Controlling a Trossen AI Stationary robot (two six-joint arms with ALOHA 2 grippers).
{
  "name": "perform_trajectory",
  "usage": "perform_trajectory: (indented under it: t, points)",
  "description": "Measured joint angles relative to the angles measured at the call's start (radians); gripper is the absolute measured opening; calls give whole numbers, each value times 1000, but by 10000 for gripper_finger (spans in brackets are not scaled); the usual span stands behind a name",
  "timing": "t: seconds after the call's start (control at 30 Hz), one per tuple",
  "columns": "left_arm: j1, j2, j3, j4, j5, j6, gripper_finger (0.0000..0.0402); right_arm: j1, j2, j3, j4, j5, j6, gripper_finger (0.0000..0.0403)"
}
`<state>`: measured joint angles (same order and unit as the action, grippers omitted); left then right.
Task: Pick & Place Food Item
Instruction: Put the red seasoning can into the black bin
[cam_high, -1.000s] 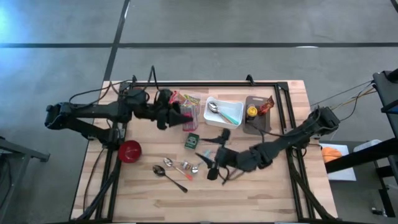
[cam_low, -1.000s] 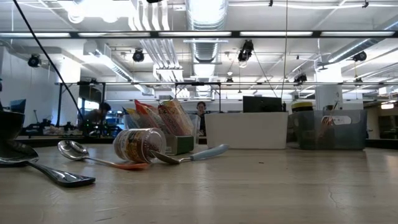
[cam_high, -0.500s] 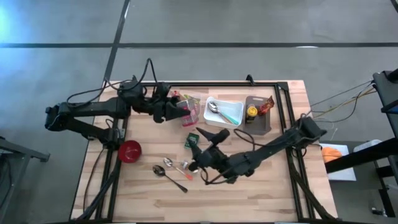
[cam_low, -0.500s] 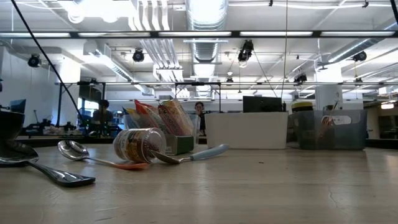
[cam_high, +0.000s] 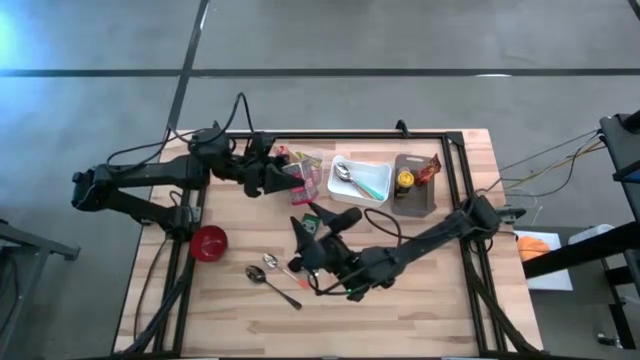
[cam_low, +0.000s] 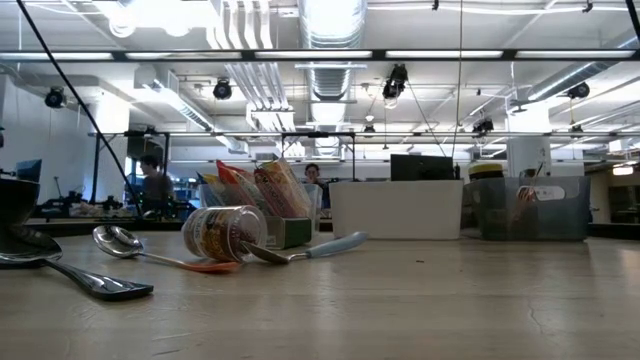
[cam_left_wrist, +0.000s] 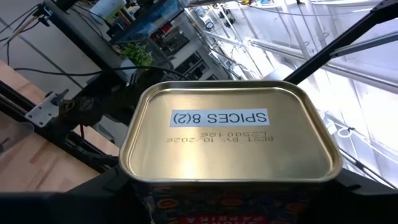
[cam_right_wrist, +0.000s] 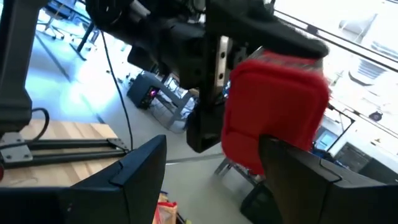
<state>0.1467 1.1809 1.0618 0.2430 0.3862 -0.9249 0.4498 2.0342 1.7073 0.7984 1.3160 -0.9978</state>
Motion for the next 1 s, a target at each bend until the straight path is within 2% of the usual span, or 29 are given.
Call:
perform_trajectory:
  t: [0.2, 0.53, 0.87, 1.0]
  points:
    - [0, 0, 0, 3, -1, 0, 296, 5, -15, 22, 1, -5, -25, 253]
    - [1, -2, 0, 4, 26, 0, 297, -10, -15, 34, 1, -83, -46, 253]
    - [1, -2, 1, 3, 37, 4, 298, -14, -26, 35, 18, -57, -36, 253]
    - [1, -4, 1, 5, 47, 4, 298, -13, -33, 36, 20, -83, -36, 253]
